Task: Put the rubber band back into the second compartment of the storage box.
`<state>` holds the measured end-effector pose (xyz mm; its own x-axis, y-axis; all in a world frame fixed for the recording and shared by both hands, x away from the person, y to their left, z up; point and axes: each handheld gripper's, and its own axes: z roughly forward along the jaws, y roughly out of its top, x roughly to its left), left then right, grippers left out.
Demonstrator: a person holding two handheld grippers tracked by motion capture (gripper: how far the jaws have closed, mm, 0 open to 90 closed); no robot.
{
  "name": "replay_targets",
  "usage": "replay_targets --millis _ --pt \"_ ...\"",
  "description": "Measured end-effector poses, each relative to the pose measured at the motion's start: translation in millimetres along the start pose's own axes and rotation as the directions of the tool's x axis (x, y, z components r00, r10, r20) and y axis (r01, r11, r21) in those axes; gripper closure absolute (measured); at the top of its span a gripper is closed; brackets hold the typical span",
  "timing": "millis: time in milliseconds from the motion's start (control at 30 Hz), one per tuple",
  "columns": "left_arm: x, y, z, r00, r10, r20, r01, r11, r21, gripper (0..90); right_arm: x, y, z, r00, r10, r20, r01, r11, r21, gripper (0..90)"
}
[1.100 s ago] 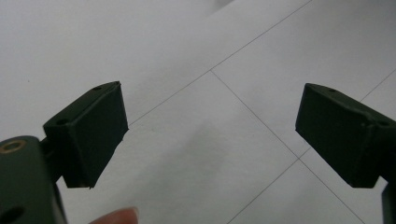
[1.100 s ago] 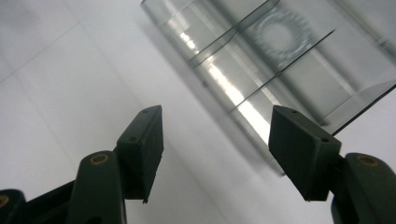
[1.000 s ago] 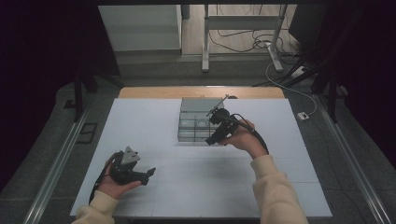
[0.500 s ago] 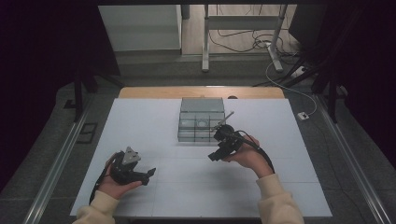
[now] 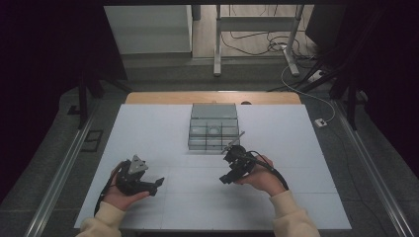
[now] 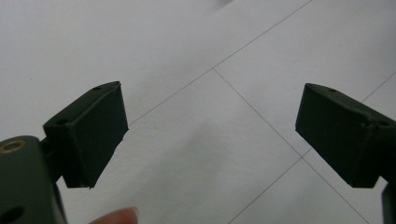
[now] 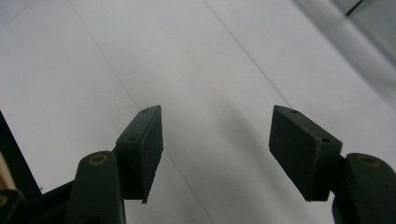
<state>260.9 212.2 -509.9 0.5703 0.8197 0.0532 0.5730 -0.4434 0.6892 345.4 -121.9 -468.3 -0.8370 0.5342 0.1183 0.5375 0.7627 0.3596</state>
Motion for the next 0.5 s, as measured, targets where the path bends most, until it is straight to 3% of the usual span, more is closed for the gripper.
replay_targets --millis 233,500 --pt "-0.4 0.2 0.0 1.0000 0.002 0.000 -0.002 1.0000 -0.001 9.8 -0.9 -5.0 12.6 1.0000 0.007 0.004 -0.007 1.000 0.027 34.8" --pt "-0.1 0.2 0.2 1.0000 0.004 0.001 -0.004 1.0000 0.000 9.8 1.2 -2.4 13.3 1.0000 -0.004 0.005 0.004 1.000 0.028 34.8"
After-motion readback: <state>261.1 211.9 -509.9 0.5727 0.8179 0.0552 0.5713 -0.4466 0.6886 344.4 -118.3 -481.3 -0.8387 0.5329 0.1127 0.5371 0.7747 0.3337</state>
